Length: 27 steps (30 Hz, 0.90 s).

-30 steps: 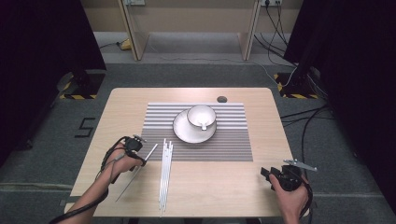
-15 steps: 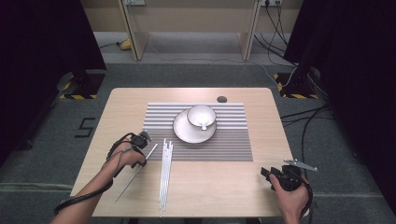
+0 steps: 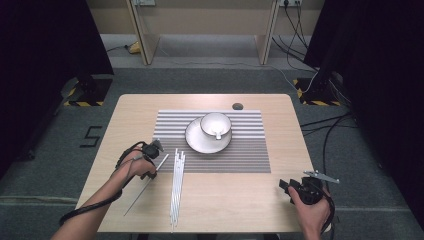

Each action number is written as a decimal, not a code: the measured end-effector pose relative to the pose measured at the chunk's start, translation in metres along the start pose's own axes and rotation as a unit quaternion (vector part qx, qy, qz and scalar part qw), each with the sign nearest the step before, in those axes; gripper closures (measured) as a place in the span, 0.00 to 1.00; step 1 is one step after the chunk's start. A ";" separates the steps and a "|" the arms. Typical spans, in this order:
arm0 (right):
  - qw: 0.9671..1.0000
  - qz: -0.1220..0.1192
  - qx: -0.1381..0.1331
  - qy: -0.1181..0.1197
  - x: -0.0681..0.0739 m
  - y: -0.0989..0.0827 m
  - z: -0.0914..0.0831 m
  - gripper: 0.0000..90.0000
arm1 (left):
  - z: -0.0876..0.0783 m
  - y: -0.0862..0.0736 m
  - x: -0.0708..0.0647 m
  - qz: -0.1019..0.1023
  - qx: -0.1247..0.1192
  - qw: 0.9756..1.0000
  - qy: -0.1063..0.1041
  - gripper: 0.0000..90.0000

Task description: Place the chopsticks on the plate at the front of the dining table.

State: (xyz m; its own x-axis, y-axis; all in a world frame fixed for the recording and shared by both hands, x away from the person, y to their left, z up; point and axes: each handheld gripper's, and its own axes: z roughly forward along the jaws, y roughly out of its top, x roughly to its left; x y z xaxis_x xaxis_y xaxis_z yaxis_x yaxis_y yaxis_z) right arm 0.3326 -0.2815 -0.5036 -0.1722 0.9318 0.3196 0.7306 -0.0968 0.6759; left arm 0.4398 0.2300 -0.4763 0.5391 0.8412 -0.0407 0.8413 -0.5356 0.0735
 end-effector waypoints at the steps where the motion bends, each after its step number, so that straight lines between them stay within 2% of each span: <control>1: 1.000 0.000 0.000 0.000 0.000 0.000 0.000 0.56 | 0.000 0.000 -0.002 0.003 0.001 1.000 0.008 0.90; 3: 1.000 0.000 0.001 0.000 0.000 0.000 0.000 0.56 | 0.000 0.000 -0.004 0.004 0.001 1.000 0.013 0.92; 4: 1.000 0.000 0.001 0.000 0.000 0.000 0.000 0.56 | 0.001 0.000 -0.008 0.012 -0.001 1.000 0.020 0.93; 5: 1.000 0.000 0.001 0.000 0.001 0.000 0.000 0.56 | 0.001 -0.001 -0.008 0.008 -0.004 1.000 0.023 0.93; 12: 1.000 -0.003 0.002 0.000 0.001 0.000 0.001 0.57 | 0.001 -0.002 -0.007 0.008 -0.006 1.000 0.017 0.94; 13: 1.000 0.000 0.002 0.000 0.001 0.000 0.001 0.57 | 0.001 0.000 -0.008 0.018 -0.001 1.000 0.020 0.94; 14: 1.000 0.000 0.002 0.000 0.001 0.000 0.001 0.57 | 0.001 0.000 -0.008 0.018 -0.001 1.000 0.020 0.94; 15: 1.000 -0.001 0.001 -0.001 0.000 0.000 0.000 0.57 | 0.001 0.002 -0.010 0.031 0.006 0.999 0.026 0.94; 17: 1.000 0.000 0.001 0.000 0.000 0.000 0.000 0.57 | 0.001 0.005 -0.011 0.039 0.015 0.999 0.029 0.95; 21: 1.000 0.001 0.000 0.000 0.000 0.000 -0.001 0.57 | 0.001 0.008 -0.010 0.042 0.028 0.998 0.026 0.95; 27: 1.000 0.001 0.000 0.000 -0.001 0.000 0.000 0.57 | 0.001 0.008 -0.005 0.035 0.027 0.999 0.010 0.95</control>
State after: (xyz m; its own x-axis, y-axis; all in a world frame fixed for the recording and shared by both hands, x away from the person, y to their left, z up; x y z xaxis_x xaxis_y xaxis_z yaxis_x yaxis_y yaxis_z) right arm 0.3328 -0.2823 -0.5032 -0.1712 0.9314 0.3212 0.7308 -0.0986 0.6755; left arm 0.4440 0.2213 -0.4767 0.5960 0.8028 -0.0183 0.8030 -0.5956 0.0220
